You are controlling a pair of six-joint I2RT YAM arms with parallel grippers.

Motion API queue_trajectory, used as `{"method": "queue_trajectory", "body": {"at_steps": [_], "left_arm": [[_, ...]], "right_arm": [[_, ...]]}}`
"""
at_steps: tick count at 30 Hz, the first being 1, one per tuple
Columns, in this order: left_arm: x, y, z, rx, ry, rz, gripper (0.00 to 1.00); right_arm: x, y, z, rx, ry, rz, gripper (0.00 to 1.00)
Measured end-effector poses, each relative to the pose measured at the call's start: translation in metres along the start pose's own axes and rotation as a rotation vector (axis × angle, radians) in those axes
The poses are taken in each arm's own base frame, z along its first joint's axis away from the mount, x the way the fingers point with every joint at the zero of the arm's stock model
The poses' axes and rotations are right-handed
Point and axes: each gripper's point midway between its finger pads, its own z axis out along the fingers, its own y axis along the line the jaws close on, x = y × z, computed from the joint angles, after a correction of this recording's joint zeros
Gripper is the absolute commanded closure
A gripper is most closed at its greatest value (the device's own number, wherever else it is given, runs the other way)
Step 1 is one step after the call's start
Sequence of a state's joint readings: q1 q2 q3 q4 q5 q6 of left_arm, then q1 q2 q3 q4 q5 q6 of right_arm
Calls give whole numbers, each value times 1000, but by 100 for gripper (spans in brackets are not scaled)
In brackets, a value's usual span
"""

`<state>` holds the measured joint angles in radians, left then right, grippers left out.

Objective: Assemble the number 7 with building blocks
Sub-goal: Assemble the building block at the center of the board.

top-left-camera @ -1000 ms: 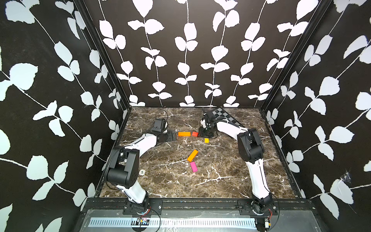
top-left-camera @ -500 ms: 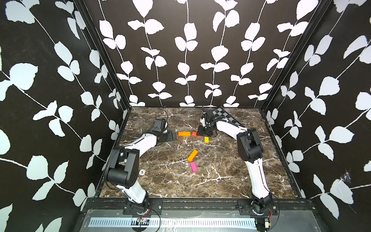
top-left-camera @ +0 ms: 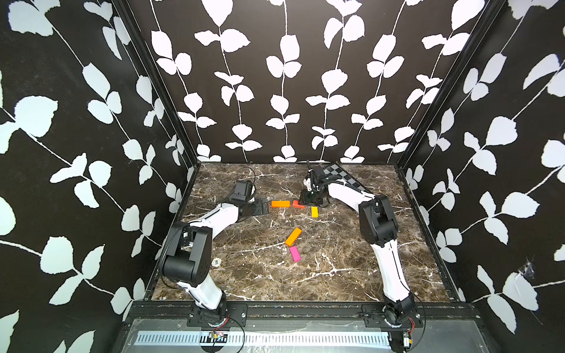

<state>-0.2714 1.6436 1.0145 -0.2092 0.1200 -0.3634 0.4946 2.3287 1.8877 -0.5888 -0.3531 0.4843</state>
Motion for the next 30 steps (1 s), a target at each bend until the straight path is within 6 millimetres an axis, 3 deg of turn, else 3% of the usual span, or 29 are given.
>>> {"method": "queue_trajectory", "body": {"at_steps": [30], "left_arm": [[0,1,0,-5,0,0,3]], "right_arm": [[0,5,7,-33,23,-25,58]]}}
